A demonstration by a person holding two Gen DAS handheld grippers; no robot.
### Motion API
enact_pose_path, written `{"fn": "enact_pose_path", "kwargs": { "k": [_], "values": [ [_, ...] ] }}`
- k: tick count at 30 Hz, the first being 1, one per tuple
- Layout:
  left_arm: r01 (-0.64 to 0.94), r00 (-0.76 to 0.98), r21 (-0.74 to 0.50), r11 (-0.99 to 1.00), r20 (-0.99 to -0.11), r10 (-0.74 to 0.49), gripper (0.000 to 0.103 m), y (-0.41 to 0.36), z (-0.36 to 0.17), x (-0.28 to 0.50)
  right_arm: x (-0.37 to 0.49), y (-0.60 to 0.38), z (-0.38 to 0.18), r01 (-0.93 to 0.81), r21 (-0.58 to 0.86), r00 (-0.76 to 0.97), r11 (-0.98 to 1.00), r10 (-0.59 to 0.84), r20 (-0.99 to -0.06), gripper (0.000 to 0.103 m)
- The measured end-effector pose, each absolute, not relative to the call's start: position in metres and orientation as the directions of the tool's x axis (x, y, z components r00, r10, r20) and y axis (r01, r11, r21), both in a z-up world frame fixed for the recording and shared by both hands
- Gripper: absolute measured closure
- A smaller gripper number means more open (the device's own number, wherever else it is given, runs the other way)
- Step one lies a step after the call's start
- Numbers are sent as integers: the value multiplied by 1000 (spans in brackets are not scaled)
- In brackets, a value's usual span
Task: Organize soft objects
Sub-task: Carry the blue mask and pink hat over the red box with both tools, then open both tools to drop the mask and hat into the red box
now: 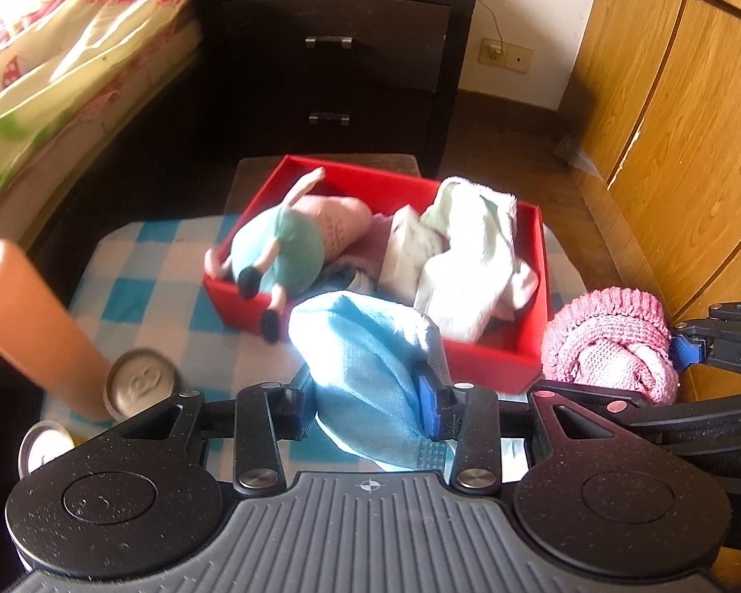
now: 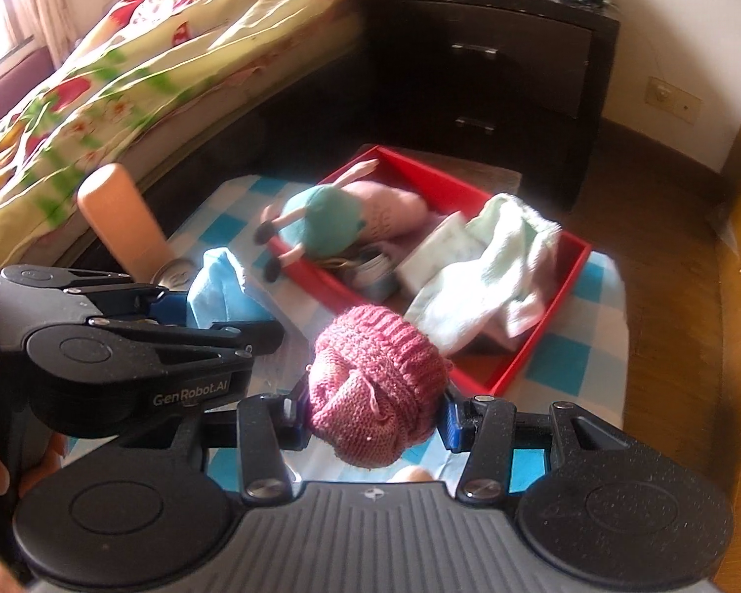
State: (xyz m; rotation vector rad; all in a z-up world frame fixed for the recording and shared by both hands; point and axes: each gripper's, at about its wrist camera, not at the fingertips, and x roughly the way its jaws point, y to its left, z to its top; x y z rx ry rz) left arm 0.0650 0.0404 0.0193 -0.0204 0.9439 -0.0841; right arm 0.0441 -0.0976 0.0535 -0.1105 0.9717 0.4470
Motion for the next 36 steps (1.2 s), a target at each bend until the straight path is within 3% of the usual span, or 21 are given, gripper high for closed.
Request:
{"fn": "enact_pose_path", "kwargs": {
  "k": [23, 36],
  "values": [
    [27, 586, -57, 998, -808, -62, 64, 24, 9, 154, 126, -121, 41, -304, 133, 537, 943, 286, -794, 78],
    [15, 580, -41, 999, -814, -42, 58, 23, -8, 177, 151, -122, 19, -285, 112, 540, 952, 256, -802, 78]
  ]
}}
